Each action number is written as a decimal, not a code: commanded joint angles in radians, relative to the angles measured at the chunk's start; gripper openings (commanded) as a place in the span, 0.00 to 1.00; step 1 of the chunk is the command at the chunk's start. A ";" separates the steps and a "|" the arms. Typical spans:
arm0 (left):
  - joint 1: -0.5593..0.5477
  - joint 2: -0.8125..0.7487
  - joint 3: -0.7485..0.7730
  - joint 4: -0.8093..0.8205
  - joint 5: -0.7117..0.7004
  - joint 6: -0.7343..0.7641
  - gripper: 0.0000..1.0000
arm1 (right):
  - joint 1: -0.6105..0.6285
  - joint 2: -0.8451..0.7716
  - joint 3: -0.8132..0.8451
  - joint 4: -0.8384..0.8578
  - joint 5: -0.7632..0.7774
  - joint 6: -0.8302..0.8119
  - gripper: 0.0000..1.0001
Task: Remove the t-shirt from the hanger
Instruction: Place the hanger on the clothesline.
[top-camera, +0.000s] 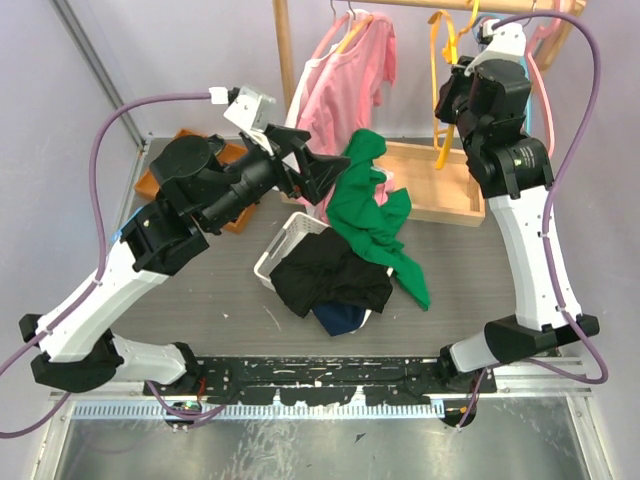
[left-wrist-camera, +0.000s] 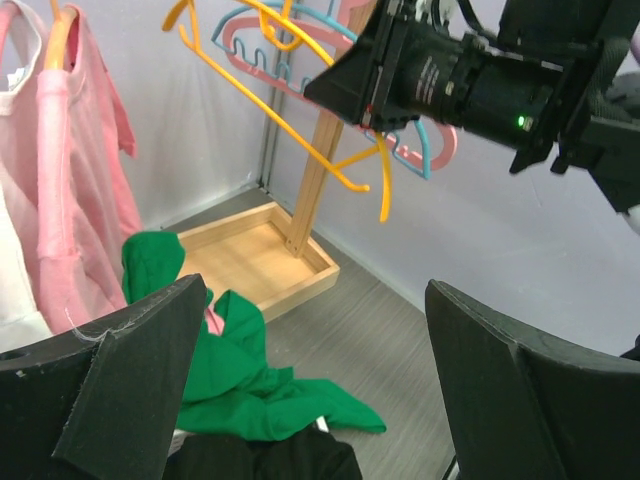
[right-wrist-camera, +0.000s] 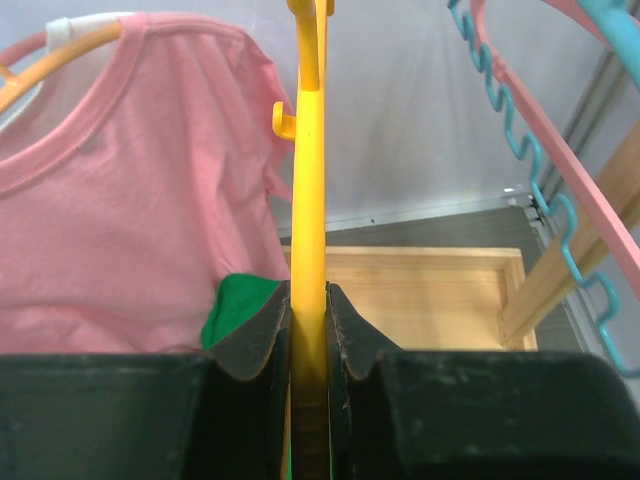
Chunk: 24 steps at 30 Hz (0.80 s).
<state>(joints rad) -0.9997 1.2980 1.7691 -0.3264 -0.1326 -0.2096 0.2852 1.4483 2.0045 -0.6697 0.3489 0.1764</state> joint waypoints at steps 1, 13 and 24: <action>-0.002 -0.058 -0.047 -0.016 0.006 0.047 0.98 | -0.054 0.016 0.071 0.114 -0.172 -0.016 0.00; -0.002 -0.059 -0.054 -0.059 -0.027 0.050 0.98 | -0.140 0.140 0.206 0.075 -0.269 0.008 0.00; 0.004 -0.054 -0.031 -0.085 -0.050 0.067 0.98 | -0.181 0.168 0.164 0.044 -0.321 0.056 0.01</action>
<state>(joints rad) -0.9993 1.2507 1.7149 -0.3893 -0.1738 -0.1604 0.1177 1.6348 2.1670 -0.6613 0.0662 0.2024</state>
